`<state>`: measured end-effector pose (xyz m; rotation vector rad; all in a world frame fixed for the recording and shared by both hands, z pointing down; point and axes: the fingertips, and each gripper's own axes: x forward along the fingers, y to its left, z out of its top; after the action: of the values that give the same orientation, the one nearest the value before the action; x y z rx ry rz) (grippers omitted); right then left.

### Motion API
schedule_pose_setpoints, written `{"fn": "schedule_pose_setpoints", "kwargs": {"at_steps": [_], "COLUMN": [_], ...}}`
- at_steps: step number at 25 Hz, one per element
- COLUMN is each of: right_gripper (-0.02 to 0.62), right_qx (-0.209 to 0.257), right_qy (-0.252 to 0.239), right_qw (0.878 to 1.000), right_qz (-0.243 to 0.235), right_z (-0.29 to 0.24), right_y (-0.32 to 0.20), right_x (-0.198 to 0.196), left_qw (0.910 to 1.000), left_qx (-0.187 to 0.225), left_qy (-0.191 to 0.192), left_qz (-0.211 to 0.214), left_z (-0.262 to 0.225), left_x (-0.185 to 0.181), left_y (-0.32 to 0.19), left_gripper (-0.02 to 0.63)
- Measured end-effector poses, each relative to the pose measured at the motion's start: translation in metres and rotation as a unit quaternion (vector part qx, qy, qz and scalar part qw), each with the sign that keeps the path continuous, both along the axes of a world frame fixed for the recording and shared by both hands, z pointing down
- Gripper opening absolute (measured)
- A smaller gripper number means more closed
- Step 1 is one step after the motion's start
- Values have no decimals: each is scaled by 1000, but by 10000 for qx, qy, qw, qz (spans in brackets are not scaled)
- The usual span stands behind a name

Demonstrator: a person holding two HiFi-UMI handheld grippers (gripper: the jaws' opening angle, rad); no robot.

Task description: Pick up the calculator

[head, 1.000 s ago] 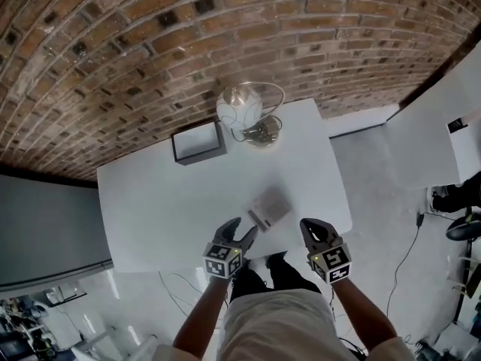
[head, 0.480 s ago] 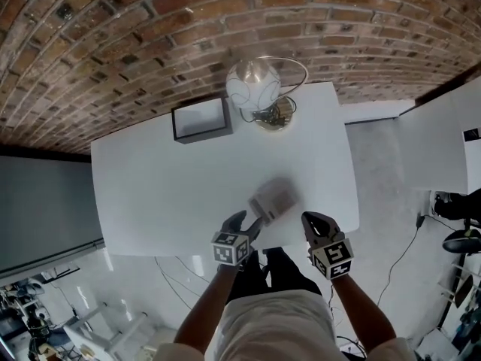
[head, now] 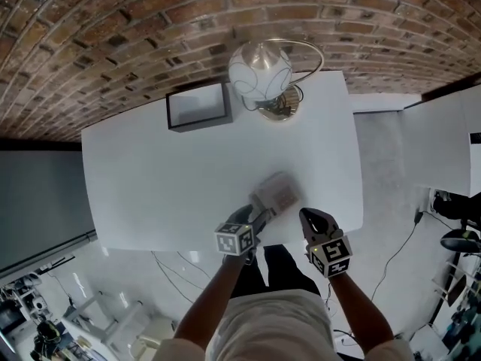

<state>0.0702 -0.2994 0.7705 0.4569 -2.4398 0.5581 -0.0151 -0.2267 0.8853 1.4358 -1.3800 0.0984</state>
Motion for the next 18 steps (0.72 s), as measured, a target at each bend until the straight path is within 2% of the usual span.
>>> {"fn": "schedule_pose_setpoints", "kwargs": {"at_steps": [8,12,18], "right_gripper": [11,12,11], "right_qx": [-68,-106,-128], "right_qy": [63,134,136], "right_qw": [9999,9998,9997], "right_qz": [-84,-123,-128], "right_z": [10,14,14], "right_y": [1,3,5], "right_x": [-10,-12,-15], "left_qw": [9992,9967,9913], "left_qx": [-137,-210,-237], "left_qy": [348,768,1232], "left_qz": [-118,-163,-401], "left_z": [13,19,24], "left_x": [8,15,16], "left_y": [-6,-7,-9], "left_gripper": [250,225,119]}}
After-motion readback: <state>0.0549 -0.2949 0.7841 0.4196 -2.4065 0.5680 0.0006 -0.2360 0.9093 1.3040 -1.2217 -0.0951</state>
